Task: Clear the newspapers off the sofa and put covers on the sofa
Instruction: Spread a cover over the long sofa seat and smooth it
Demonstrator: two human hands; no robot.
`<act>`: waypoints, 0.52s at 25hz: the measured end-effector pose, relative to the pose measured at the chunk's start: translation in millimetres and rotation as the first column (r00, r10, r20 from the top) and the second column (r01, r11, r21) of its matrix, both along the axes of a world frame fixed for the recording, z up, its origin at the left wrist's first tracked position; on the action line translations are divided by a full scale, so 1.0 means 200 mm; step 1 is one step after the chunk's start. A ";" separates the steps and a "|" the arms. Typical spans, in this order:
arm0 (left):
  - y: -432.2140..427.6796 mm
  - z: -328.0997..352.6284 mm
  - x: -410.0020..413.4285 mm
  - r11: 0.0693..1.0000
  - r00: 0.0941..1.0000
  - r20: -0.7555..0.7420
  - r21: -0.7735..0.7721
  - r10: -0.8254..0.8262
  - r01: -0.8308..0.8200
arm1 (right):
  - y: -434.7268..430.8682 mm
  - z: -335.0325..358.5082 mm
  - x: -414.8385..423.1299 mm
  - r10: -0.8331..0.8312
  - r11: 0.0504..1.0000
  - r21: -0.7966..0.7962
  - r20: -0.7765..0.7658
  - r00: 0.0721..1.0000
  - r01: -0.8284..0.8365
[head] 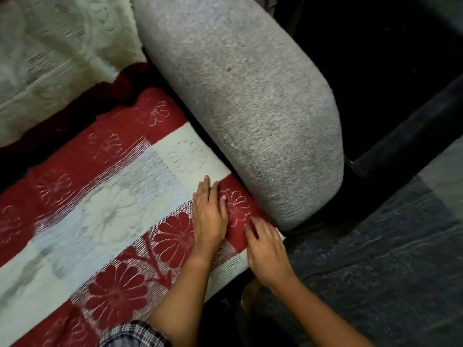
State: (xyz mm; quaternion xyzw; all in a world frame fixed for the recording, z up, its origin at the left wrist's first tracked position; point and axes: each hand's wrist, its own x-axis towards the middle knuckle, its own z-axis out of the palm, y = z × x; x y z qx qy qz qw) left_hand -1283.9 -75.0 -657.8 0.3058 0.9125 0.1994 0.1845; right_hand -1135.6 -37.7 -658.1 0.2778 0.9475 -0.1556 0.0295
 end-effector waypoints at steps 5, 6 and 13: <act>-0.30 0.00 -0.10 0.990 0.990 -0.024 -0.032 0.140 -0.141 | -0.17 0.03 -0.19 0.137 0.991 -0.002 0.055 0.989 -0.137; -0.38 -0.01 -0.12 0.988 0.988 -0.035 -0.025 0.153 -0.154 | -0.21 0.04 -0.25 0.186 0.982 0.002 0.046 0.981 -0.187; -1.02 -0.01 -0.36 0.954 0.954 -0.072 -0.047 0.291 -0.295 | -0.67 0.00 -0.65 0.371 0.928 -0.007 0.077 0.925 -0.372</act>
